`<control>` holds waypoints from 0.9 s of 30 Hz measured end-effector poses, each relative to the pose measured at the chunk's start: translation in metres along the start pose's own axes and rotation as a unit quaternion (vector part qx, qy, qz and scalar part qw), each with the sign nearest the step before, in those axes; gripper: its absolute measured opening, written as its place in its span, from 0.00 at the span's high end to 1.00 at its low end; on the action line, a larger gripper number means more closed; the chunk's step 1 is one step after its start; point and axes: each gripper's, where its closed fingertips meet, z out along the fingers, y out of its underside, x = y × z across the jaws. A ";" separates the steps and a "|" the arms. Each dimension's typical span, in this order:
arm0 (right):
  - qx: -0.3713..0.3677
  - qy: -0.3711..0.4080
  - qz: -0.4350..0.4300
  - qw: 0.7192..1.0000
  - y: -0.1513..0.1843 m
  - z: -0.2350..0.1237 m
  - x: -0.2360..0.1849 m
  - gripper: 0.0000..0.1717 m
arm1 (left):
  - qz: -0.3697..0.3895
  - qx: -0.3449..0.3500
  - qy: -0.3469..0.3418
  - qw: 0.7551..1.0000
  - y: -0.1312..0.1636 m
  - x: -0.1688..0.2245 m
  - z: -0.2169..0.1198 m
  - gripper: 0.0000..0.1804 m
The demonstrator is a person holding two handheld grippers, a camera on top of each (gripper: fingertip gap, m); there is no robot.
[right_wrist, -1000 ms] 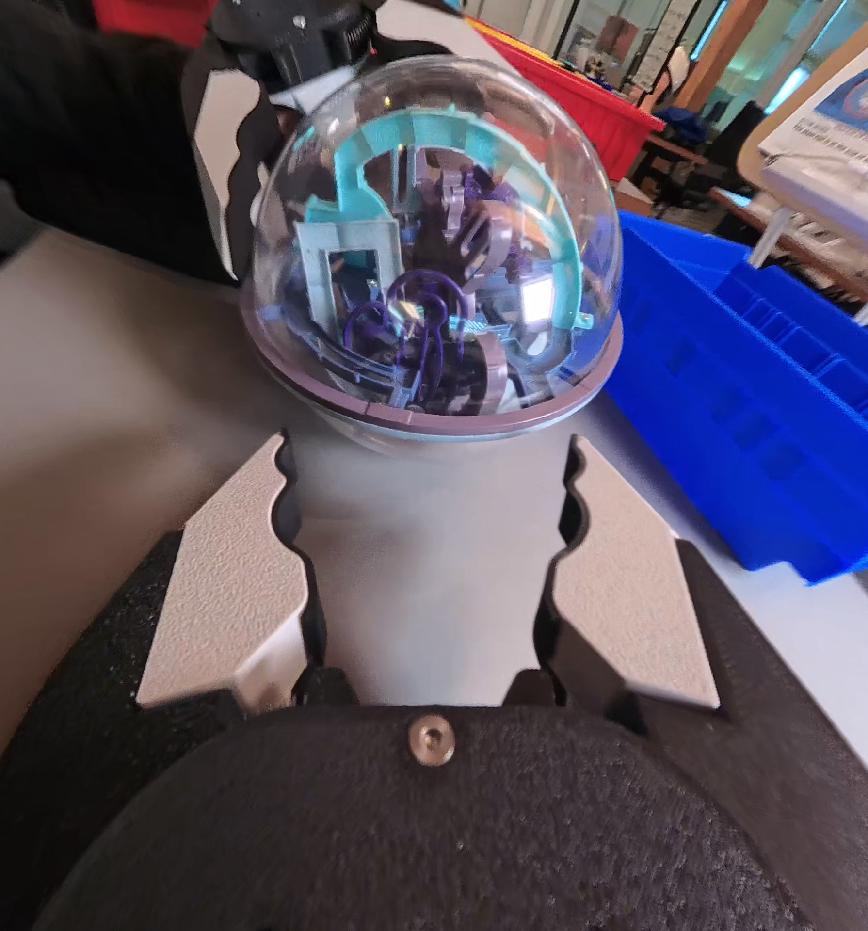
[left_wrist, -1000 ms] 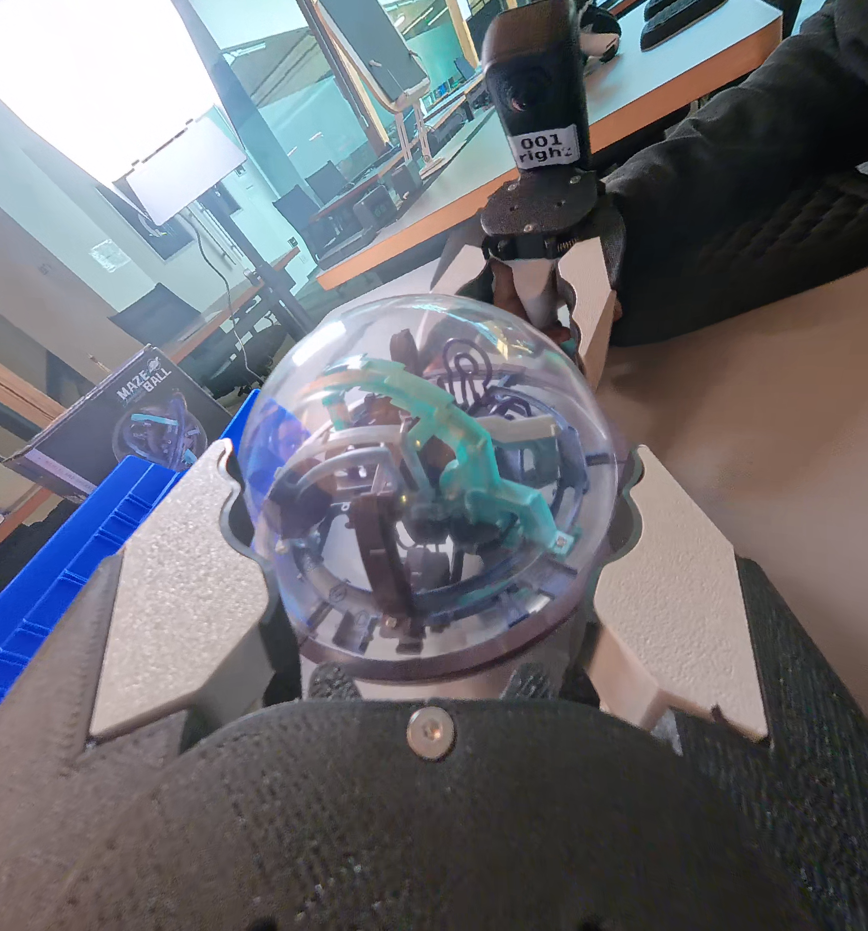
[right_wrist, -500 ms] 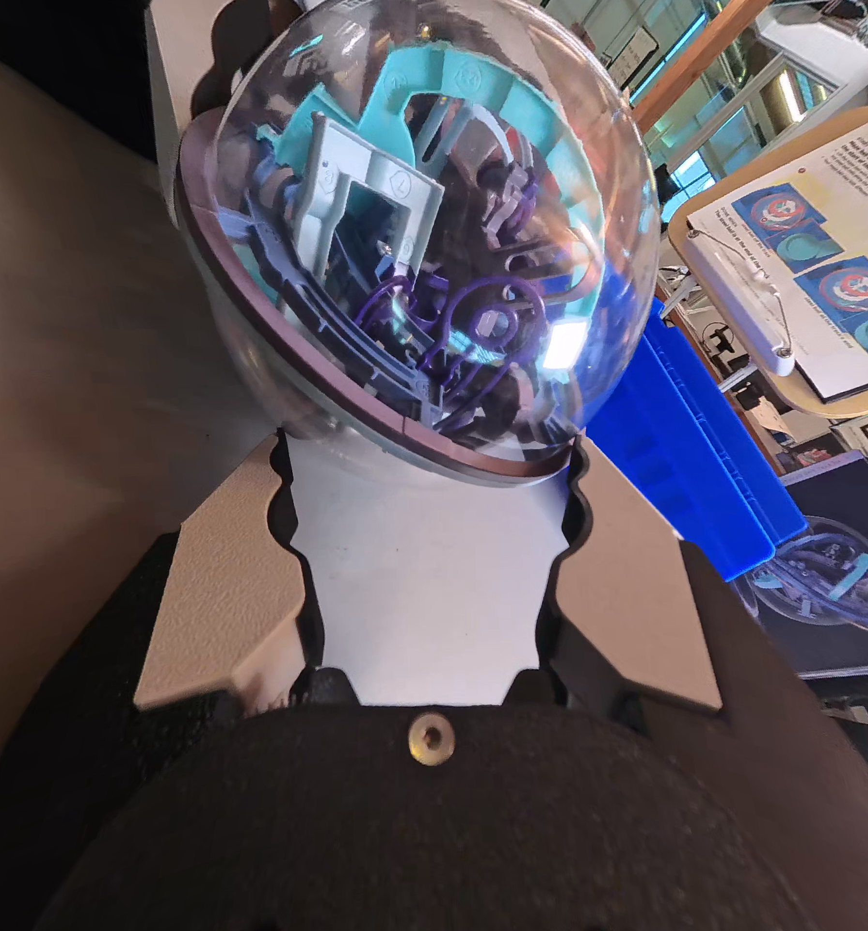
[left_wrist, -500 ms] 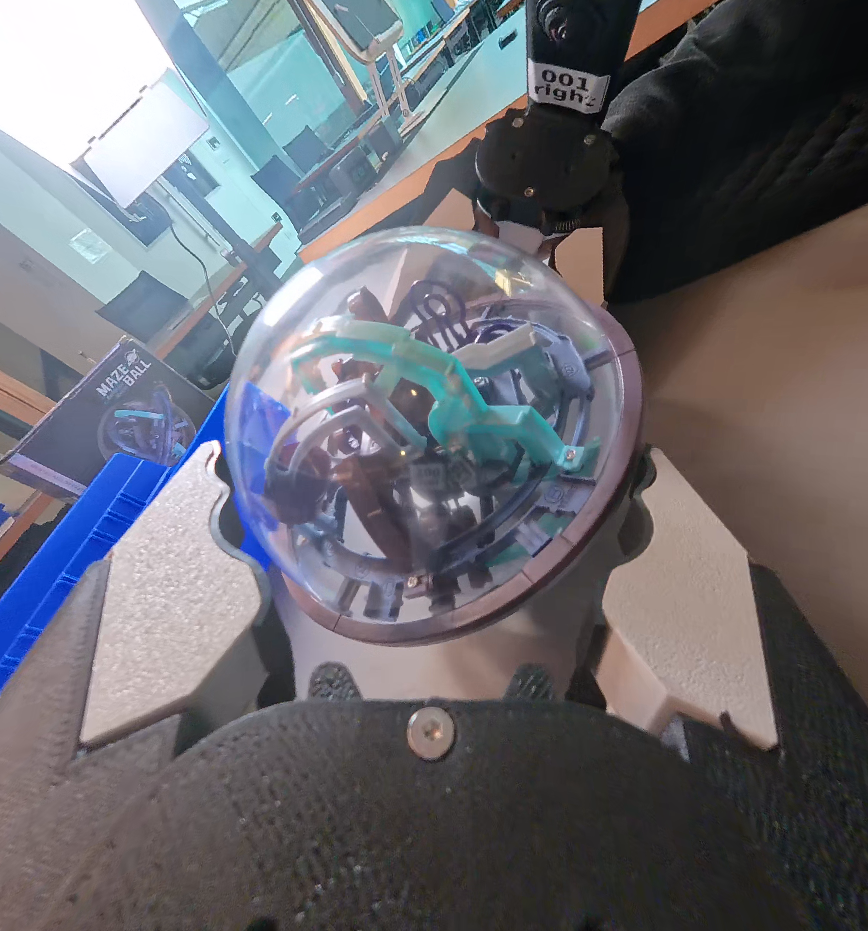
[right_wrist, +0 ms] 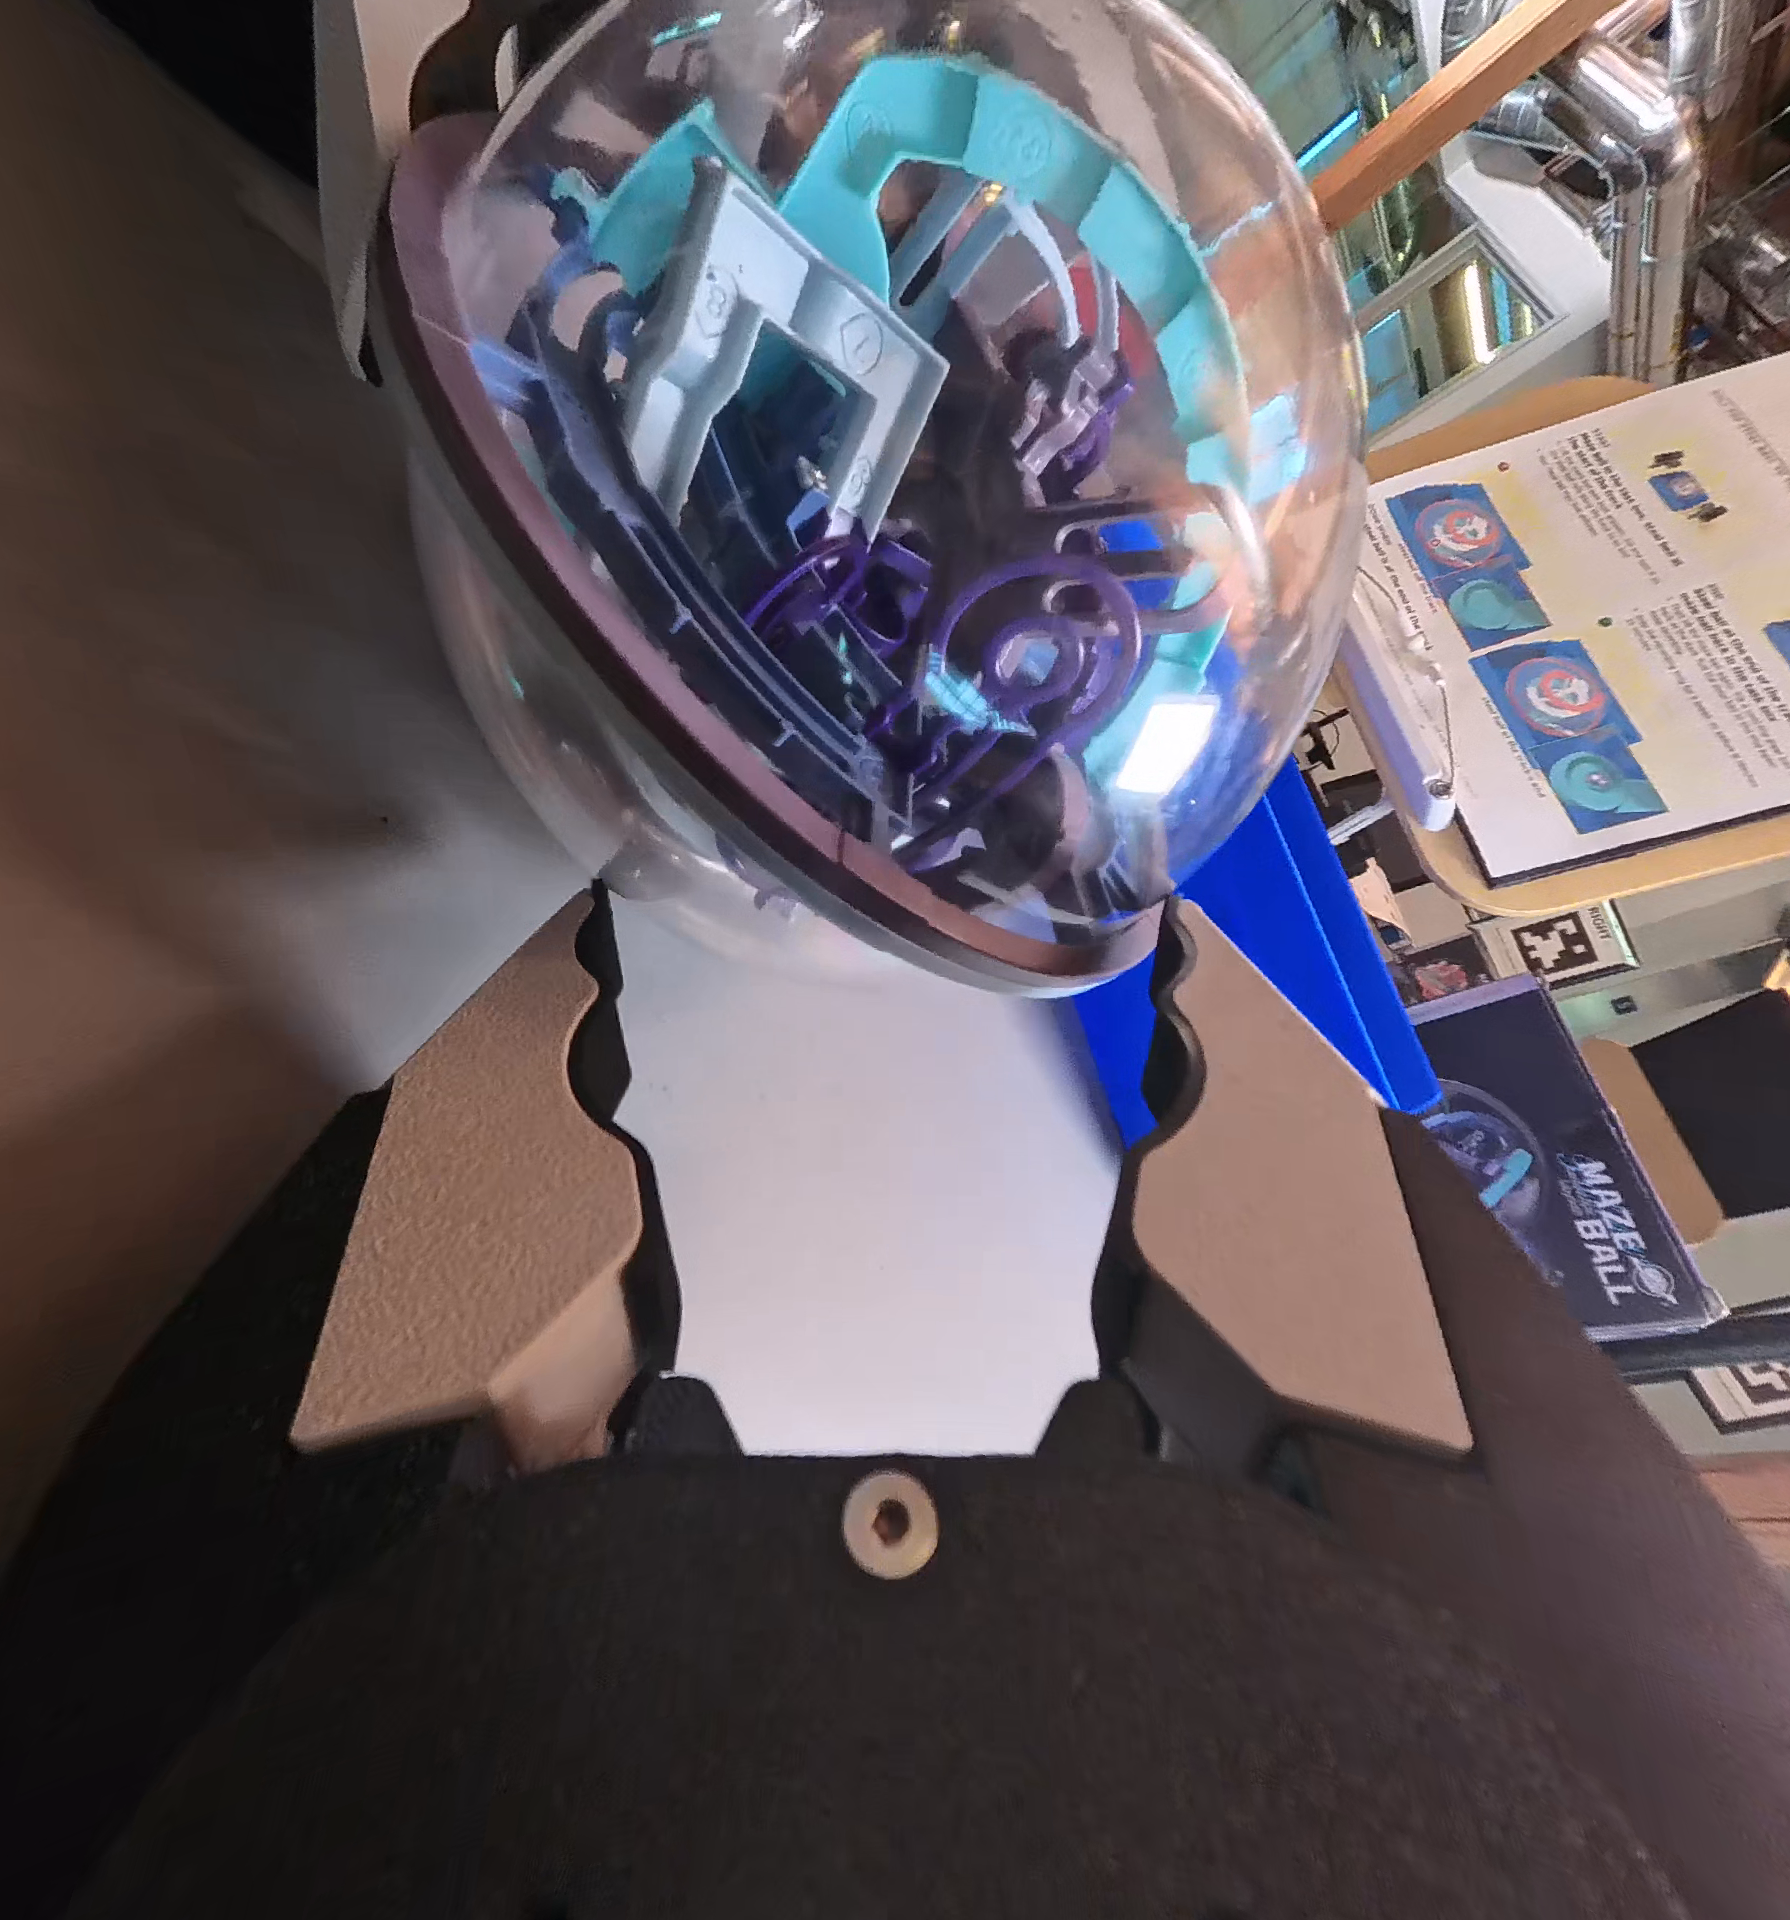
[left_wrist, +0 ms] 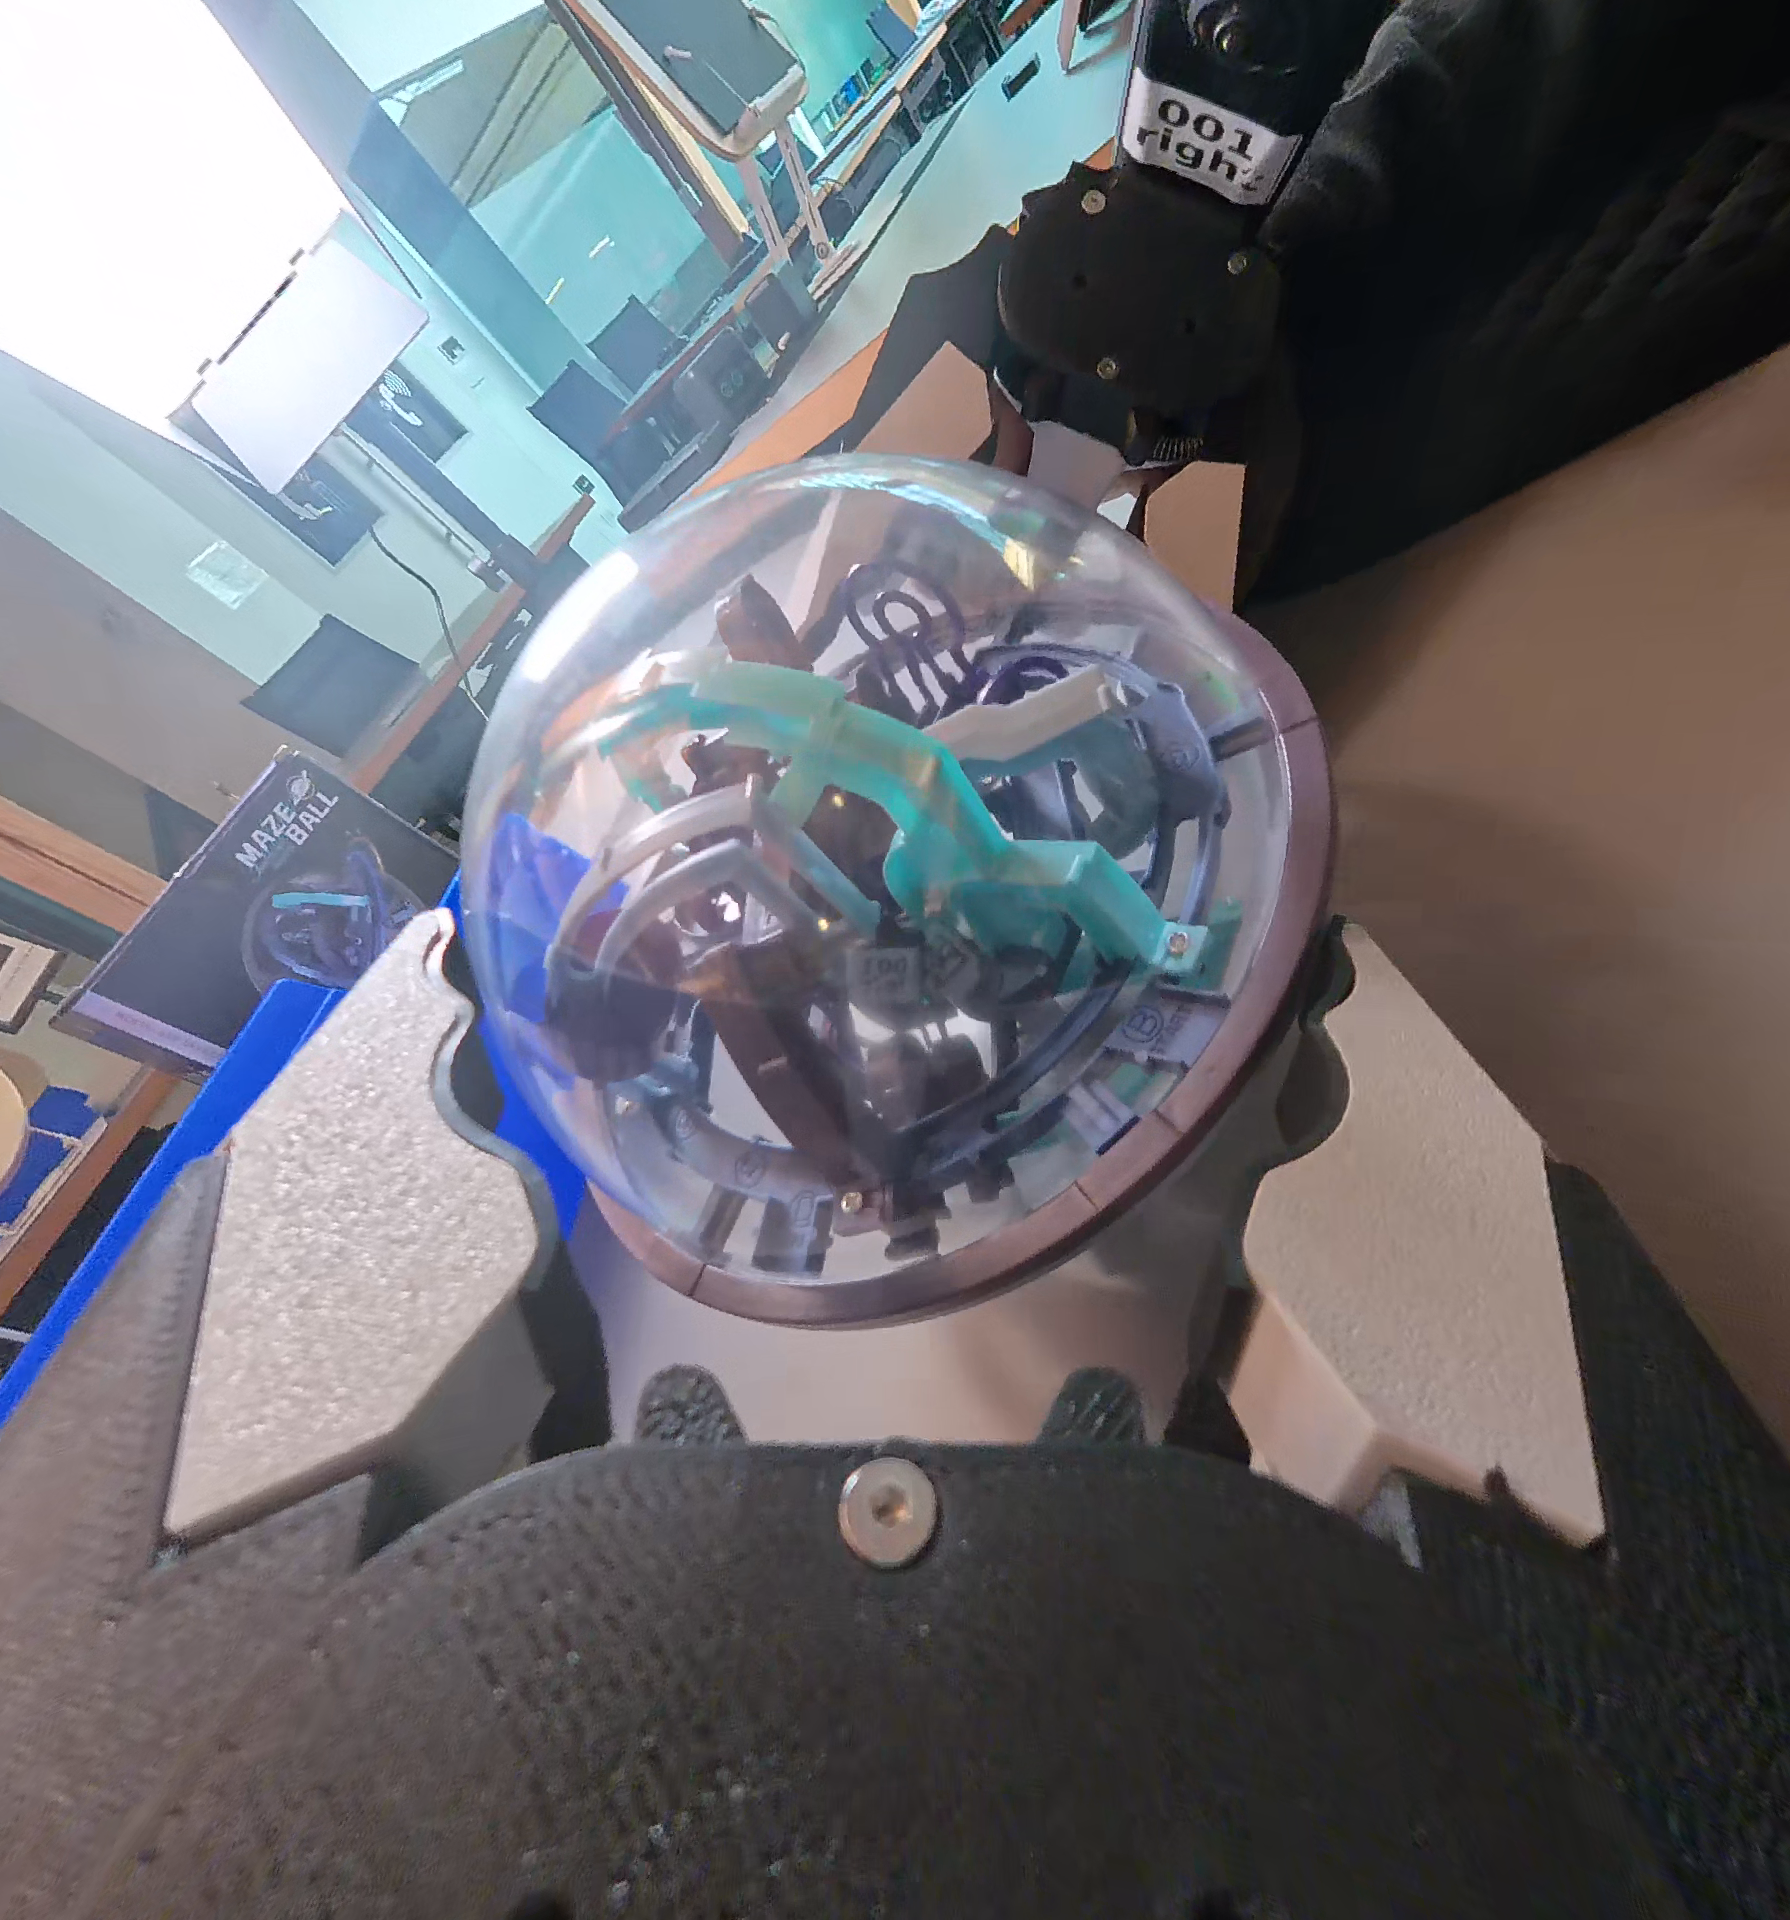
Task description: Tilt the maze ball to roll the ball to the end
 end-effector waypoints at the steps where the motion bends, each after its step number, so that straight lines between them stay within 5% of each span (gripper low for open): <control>1: 0.002 -0.003 0.005 1.000 0.000 0.000 0.000 0.41 | -0.005 0.002 0.001 1.000 0.000 0.000 0.000 0.17; 6: 0.041 -0.064 0.118 0.990 -0.009 -0.004 -0.008 0.42 | -0.132 0.027 0.042 0.990 -0.005 -0.003 -0.004 0.17; 9: 0.078 -0.134 0.260 0.953 -0.018 -0.010 -0.008 0.43 | -0.295 0.029 0.091 0.951 -0.002 -0.008 -0.006 0.17; 12: 0.114 -0.163 0.349 0.916 -0.023 -0.016 0.002 0.47 | -0.468 0.037 0.143 0.871 0.004 -0.013 -0.007 0.17; 17: 0.120 -0.085 0.254 0.956 -0.029 -0.013 0.018 0.33 | -0.690 0.076 0.222 0.685 0.013 -0.026 -0.008 0.18; 21: 0.115 -0.090 0.215 0.966 -0.044 -0.002 0.016 0.27 | -0.737 0.077 0.272 0.614 0.012 -0.022 -0.001 0.19; 23: 0.109 -0.099 0.234 0.961 -0.043 0.000 0.018 0.27 | -0.741 0.091 0.256 0.614 0.016 -0.029 0.002 0.19; 27: 0.108 -0.139 0.344 0.922 -0.040 0.001 0.027 0.30 | -0.659 0.119 0.166 0.724 0.020 -0.053 -0.006 0.19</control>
